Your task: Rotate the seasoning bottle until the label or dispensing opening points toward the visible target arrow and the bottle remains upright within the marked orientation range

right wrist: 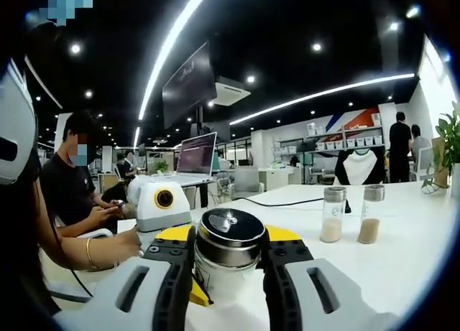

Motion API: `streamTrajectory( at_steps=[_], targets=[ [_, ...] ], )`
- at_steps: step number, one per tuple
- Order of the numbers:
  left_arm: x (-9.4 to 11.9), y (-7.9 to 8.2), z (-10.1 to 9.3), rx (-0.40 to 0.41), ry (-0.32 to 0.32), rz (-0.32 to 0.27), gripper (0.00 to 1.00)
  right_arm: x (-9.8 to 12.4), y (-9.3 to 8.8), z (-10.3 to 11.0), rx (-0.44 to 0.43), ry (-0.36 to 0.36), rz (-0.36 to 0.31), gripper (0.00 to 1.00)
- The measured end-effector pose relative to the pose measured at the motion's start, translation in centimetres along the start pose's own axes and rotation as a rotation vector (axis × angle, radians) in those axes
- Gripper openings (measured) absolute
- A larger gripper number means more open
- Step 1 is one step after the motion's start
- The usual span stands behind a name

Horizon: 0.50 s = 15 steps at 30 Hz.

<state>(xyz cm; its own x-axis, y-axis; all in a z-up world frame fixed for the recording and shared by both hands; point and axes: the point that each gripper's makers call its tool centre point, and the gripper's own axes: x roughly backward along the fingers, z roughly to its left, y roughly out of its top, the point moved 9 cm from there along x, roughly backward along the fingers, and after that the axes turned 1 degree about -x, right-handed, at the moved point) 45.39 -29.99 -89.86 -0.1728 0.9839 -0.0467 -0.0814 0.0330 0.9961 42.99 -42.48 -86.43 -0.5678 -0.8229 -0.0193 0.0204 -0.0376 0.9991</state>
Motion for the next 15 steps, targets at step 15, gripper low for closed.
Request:
streamTrajectory(
  at_steps=[15],
  targets=[
    [1.1, -0.9, -0.5, -0.065, 0.343, 0.214, 0.4, -1.6, -1.5, -0.9, 0.02, -0.068, 0.042, 0.33]
  ],
)
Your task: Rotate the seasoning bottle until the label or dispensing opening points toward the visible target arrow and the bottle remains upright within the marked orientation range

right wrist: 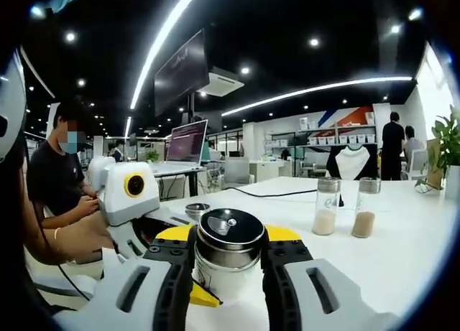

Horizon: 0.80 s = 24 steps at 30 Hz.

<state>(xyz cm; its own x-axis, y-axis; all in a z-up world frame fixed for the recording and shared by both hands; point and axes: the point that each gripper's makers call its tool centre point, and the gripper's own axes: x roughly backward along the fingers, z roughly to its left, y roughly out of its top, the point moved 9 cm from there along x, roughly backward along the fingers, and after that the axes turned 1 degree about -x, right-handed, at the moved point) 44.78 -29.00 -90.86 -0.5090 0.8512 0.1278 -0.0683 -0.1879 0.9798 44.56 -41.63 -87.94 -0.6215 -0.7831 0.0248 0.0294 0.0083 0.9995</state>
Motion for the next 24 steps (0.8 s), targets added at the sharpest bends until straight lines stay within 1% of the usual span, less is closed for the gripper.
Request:
streamTrajectory(
  at_steps=[2, 3, 4, 5, 6, 10, 12, 14, 15, 18, 20, 21, 22, 24],
  targets=[
    [0.3, -0.2, -0.1, 0.001, 0.037, 0.019, 0.39, -0.2, -0.1, -0.1, -0.004, -0.003, -0.002, 0.33],
    [0.6, -0.3, 0.0, -0.018, 0.064, 0.04, 0.39, -0.4, -0.1, -0.2, -0.001, -0.005, -0.002, 0.33],
    [0.7, -0.3, 0.0, -0.023, 0.073, 0.045, 0.39, -0.5, -0.1, -0.2, 0.001, -0.006, -0.002, 0.33],
    [1.0, -0.4, 0.0, -0.019, 0.097, 0.052, 0.39, -0.7, -0.1, -0.2, 0.005, -0.007, -0.001, 0.33],
    [1.4, -0.5, 0.0, -0.005, 0.12, 0.049, 0.39, -0.9, -0.1, -0.3, 0.009, -0.006, -0.001, 0.33],
    [2.7, -0.9, -0.2, 0.048, 0.159, 0.053, 0.42, -1.8, -0.1, -0.5, 0.019, -0.001, -0.001, 0.33],
    [3.6, -1.1, -0.1, 0.071, 0.247, 0.042, 0.45, -2.3, -0.1, -0.5, 0.024, 0.004, 0.0, 0.33],
    [4.0, -1.3, -0.3, 0.079, 0.256, 0.044, 0.49, -2.8, -0.2, -0.5, 0.024, 0.01, 0.0, 0.33],
    [4.5, -1.6, -0.3, 0.103, 0.278, 0.042, 0.5, -3.1, -0.2, -0.4, 0.026, 0.014, 0.002, 0.33],
    [5.3, -1.9, -0.5, 0.15, 0.3, 0.031, 0.56, -3.8, -0.4, -0.3, 0.031, 0.032, 0.009, 0.33],
    [5.6, -2.1, -0.8, 0.147, 0.302, 0.05, 0.6, -4.2, -0.4, -0.2, 0.031, 0.04, 0.008, 0.33],
    [5.8, -2.3, -0.9, 0.133, 0.306, 0.075, 0.62, -4.4, -0.5, -0.1, 0.031, 0.045, 0.008, 0.33],
    [5.9, -2.3, -1.0, 0.127, 0.313, 0.086, 0.65, -4.6, -0.5, -0.1, 0.032, 0.049, 0.008, 0.33],
    [6.1, -2.4, -1.3, 0.13, 0.341, 0.096, 0.69, -5.0, -0.5, 0.0, 0.039, 0.054, 0.009, 0.33]
  ],
)
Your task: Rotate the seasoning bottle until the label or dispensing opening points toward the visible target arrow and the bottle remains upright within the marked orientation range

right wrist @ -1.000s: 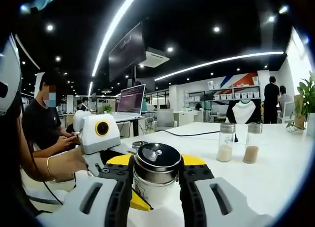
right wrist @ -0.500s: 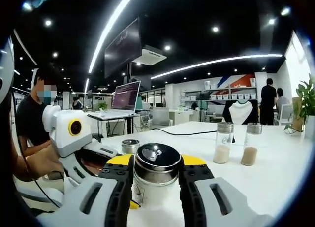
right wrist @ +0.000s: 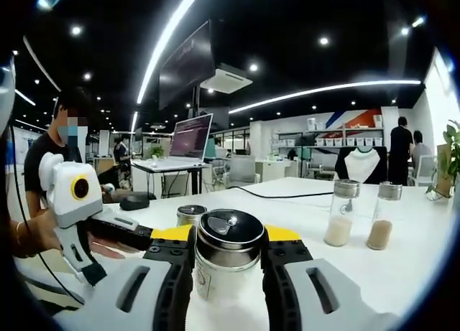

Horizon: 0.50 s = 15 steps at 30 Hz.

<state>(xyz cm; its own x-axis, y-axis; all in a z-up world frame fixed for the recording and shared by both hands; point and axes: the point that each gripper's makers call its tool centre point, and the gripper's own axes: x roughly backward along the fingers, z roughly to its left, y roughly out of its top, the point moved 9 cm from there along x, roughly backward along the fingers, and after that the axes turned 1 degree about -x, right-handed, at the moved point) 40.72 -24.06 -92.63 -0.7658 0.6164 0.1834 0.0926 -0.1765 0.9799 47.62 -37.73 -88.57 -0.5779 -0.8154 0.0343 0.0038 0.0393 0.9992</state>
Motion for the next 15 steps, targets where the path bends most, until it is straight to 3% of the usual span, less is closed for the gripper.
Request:
streamTrajectory(
  at_steps=[1, 4, 7, 9, 15],
  targets=[
    [0.2, 0.0, -0.1, 0.023, 0.044, -0.015, 0.7, -0.1, 0.0, 0.0, 0.001, 0.001, 0.0, 0.33],
    [0.5, -0.1, -0.8, 0.051, 0.083, -0.032, 0.74, -0.6, 0.0, 0.1, 0.009, 0.011, -0.003, 0.33],
    [0.6, -0.4, -1.5, 0.052, 0.073, -0.023, 0.9, -1.0, 0.0, 0.1, 0.012, 0.02, -0.003, 0.33],
    [0.8, -0.7, -1.4, 0.057, 0.112, 0.014, 1.0, -1.3, 0.0, 0.1, 0.013, 0.027, 0.0, 0.33],
    [1.0, -0.9, -1.0, 0.065, 0.129, 0.019, 1.0, -2.8, -0.5, 0.0, 0.008, 0.046, 0.007, 0.33]
  ],
)
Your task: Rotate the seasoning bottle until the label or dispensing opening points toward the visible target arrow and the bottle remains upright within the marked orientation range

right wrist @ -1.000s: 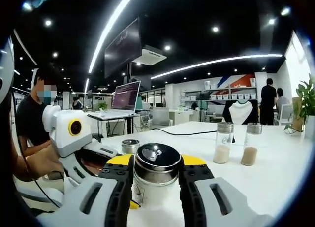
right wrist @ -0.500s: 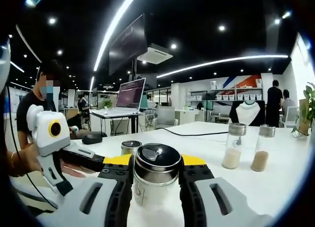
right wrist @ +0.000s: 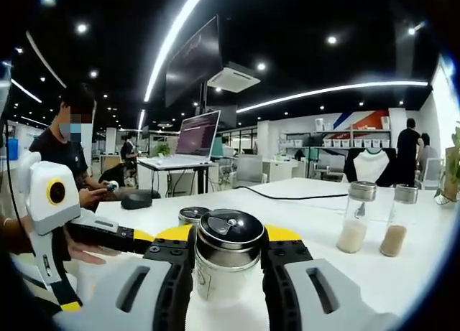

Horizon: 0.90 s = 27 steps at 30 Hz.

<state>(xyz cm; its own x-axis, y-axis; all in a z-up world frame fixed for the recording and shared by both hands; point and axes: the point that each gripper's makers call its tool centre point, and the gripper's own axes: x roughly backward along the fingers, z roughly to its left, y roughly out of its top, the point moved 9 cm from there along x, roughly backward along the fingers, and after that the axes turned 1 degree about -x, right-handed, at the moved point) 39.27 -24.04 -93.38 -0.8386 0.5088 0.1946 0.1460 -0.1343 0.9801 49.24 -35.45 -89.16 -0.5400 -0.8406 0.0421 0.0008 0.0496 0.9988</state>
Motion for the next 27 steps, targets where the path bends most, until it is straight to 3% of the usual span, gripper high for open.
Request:
streamTrajectory(
  at_steps=[16, 27],
  targets=[
    [-0.2, -0.2, 0.1, 0.011, 0.004, 0.009, 0.96, -1.2, -0.9, -0.2, 0.009, 0.007, 0.042, 0.33],
    [0.0, 0.8, 0.5, 0.012, 0.023, -0.042, 0.94, -1.8, -1.8, -0.1, -0.003, 0.009, 0.069, 0.34]
  ],
)
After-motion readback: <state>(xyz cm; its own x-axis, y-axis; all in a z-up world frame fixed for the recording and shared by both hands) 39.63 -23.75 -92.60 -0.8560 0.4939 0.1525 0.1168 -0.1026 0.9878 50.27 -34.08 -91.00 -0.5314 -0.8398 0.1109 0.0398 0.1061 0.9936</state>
